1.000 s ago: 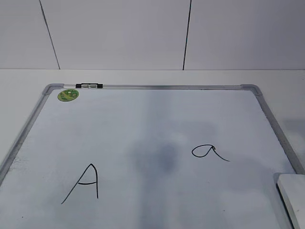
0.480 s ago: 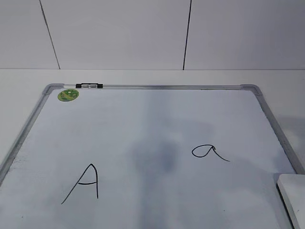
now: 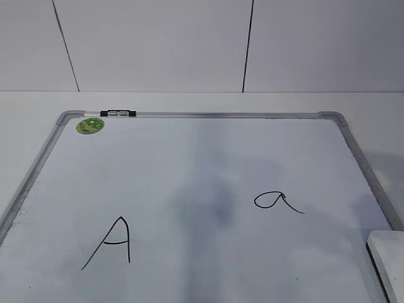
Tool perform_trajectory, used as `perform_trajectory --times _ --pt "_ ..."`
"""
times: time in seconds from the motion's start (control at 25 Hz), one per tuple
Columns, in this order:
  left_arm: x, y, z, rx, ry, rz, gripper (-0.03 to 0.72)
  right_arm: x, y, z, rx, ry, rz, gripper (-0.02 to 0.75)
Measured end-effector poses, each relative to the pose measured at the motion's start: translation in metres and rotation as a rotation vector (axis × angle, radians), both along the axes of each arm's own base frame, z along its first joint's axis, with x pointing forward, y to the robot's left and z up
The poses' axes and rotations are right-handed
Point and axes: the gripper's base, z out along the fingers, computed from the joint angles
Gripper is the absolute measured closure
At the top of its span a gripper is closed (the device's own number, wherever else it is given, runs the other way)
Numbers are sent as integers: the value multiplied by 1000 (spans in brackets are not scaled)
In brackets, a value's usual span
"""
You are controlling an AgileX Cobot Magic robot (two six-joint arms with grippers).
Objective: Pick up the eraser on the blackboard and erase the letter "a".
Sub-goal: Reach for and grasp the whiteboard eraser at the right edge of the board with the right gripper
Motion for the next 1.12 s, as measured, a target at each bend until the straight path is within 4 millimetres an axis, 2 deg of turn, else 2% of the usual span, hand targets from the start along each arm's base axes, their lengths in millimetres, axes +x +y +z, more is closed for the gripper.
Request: perform_trajectory --times 0.4,1.12 --pt "0 0 0 0 0 0 454 7 -2 -13 -35 168 24 162" --pt "0 0 0 0 0 0 454 11 4 -15 1 211 30 162"
